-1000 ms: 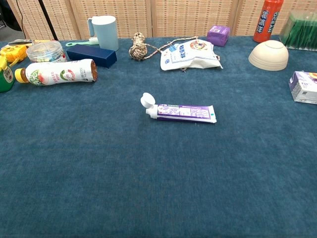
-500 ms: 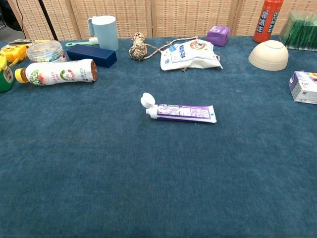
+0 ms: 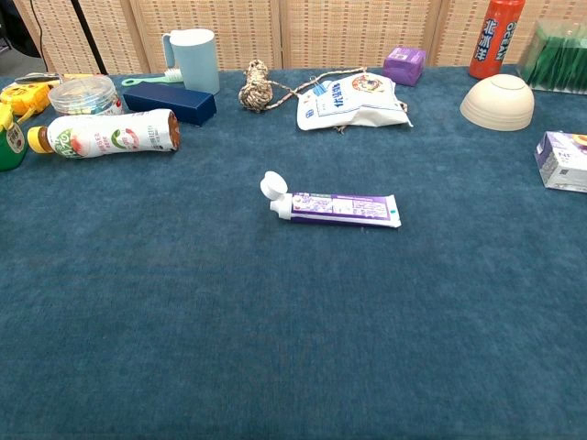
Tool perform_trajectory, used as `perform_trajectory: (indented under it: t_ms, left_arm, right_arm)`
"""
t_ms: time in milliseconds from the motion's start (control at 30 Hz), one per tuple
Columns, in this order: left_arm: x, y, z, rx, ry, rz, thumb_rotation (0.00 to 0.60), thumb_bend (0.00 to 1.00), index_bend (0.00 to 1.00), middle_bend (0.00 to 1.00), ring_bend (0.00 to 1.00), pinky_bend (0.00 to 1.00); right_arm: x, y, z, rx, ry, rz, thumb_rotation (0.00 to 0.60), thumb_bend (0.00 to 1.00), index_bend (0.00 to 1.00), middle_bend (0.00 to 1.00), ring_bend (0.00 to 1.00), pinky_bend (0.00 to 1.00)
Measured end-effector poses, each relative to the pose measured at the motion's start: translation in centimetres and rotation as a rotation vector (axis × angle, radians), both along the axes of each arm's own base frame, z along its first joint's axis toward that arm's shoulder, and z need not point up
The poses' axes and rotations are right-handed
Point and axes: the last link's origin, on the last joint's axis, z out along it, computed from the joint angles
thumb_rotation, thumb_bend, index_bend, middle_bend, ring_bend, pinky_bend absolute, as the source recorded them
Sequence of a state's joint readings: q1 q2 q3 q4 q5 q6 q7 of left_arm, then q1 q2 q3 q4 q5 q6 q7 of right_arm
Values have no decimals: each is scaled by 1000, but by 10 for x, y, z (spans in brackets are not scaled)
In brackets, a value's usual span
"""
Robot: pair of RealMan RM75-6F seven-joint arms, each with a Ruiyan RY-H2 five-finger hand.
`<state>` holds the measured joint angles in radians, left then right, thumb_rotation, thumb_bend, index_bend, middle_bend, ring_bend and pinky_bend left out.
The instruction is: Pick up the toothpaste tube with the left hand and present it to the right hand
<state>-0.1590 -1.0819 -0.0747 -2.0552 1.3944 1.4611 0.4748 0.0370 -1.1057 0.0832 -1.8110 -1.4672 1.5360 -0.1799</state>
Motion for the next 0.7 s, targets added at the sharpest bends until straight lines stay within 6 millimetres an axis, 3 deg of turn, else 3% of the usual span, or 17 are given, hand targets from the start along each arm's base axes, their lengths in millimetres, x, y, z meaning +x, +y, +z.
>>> perform_trajectory:
  t_ms: [433,700]
  left_arm:
    - [12,27,-14,-130,-14,-92,600,277,310,210,241,174]
    - [30,54,-31,-222,-28,-166,600,278,300,205,238,174]
  right_arm:
    - [1,1,0,6,9,-9,600,0,52,0,0,0]
    - [2,3,1,6,14,-14,600,0,52,0,0,0]
